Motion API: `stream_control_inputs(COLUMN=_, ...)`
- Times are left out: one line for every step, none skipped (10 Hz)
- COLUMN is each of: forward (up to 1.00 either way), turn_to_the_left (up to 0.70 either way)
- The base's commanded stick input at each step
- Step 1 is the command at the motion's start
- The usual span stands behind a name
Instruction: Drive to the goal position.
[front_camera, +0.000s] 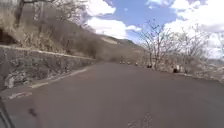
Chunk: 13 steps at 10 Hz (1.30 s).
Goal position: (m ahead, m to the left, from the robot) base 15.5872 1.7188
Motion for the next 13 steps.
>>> stream_control_inputs(forward=0.70, turn_to_the_left=0.00)
stream_control_inputs(forward=0.70, turn_to_the_left=0.00)
stream_control_inputs(forward=0.70, turn_to_the_left=0.00)
stream_control_inputs(forward=0.70, turn_to_the_left=0.00)
stream_control_inputs(forward=0.70, turn_to_the_left=0.00)
stream_control_inputs(forward=0.70, turn_to_the_left=0.00)
stream_control_inputs(forward=0.70, turn_to_the_left=0.00)
stream_control_inputs(forward=0.70, turn_to_the_left=0.00)
stream_control_inputs(forward=0.70, turn_to_the_left=0.00)
stream_control_inputs(forward=0.70, turn_to_the_left=0.00)
stream_control_inputs(forward=0.70, turn_to_the_left=0.00)
stream_control_inputs(forward=0.70, turn_to_the_left=0.00)
stream_control_inputs(forward=0.70, turn_to_the_left=0.00)
